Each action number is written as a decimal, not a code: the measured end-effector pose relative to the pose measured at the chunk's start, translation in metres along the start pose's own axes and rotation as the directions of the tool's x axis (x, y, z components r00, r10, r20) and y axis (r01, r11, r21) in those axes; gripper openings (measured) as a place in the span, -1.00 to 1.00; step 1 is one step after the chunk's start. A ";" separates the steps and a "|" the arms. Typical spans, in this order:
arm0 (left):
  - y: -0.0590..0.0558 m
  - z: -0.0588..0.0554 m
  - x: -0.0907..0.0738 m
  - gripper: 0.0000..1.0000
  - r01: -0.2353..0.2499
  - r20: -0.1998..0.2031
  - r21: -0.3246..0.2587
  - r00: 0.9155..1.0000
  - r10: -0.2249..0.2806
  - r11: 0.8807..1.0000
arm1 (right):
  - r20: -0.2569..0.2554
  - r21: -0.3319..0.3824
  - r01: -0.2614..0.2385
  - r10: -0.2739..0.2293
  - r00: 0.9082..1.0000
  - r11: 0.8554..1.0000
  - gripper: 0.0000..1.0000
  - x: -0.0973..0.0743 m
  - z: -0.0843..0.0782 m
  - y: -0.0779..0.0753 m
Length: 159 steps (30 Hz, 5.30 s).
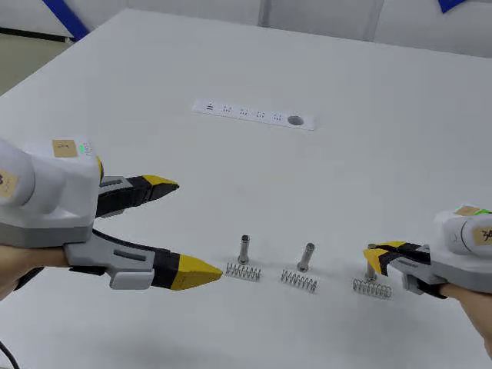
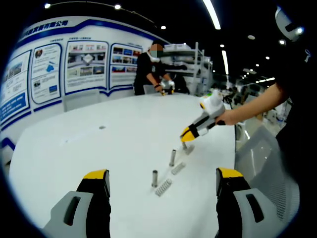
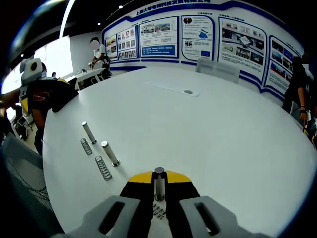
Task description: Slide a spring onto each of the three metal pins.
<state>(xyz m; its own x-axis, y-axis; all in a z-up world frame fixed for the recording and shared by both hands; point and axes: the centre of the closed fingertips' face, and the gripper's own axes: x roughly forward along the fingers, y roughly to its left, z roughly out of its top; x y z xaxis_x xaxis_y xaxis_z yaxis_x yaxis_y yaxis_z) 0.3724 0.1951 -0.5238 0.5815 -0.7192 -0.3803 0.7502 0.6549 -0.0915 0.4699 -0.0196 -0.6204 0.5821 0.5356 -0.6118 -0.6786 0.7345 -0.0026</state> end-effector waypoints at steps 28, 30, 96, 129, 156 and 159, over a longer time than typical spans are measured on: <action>-0.007 0.004 0.001 0.79 0.009 0.002 -0.001 1.000 -0.009 1.000 | 0.059 -0.008 -0.015 0.016 0.998 1.000 -0.83 -0.010 -0.005 0.012; -0.007 0.004 0.001 0.79 0.009 0.002 0.000 1.000 -0.009 1.000 | 0.059 -0.010 -0.014 0.015 0.998 1.000 -0.83 -0.010 -0.004 0.012; -0.007 -0.006 0.006 0.78 0.010 -0.086 -0.005 0.996 -0.011 1.000 | -0.201 -0.272 -0.369 0.323 0.925 0.889 -0.49 -0.004 -0.056 0.015; -0.016 -0.001 0.008 0.74 0.027 -0.072 0.019 0.997 -0.026 0.999 | -0.229 -0.325 -0.415 0.355 0.906 0.850 -0.79 -0.023 -0.048 0.032; -0.073 0.030 0.057 0.32 0.175 0.014 0.116 0.984 -0.177 0.978 | -0.180 -0.549 -0.445 0.420 0.890 0.707 -0.79 -0.088 0.040 0.110; -0.080 0.030 0.059 0.30 0.186 0.017 0.110 0.982 -0.189 0.976 | -0.175 -0.560 -0.451 0.433 0.884 0.695 -0.79 -0.090 0.043 0.121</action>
<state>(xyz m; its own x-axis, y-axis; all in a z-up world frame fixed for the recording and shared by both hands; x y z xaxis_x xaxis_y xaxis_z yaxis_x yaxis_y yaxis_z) 0.3563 0.0932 -0.5110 0.4344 -0.8340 -0.3403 0.8754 0.4799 -0.0585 0.3549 0.0392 -0.5315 0.1430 0.7187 -0.6805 -0.9850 0.0360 -0.1690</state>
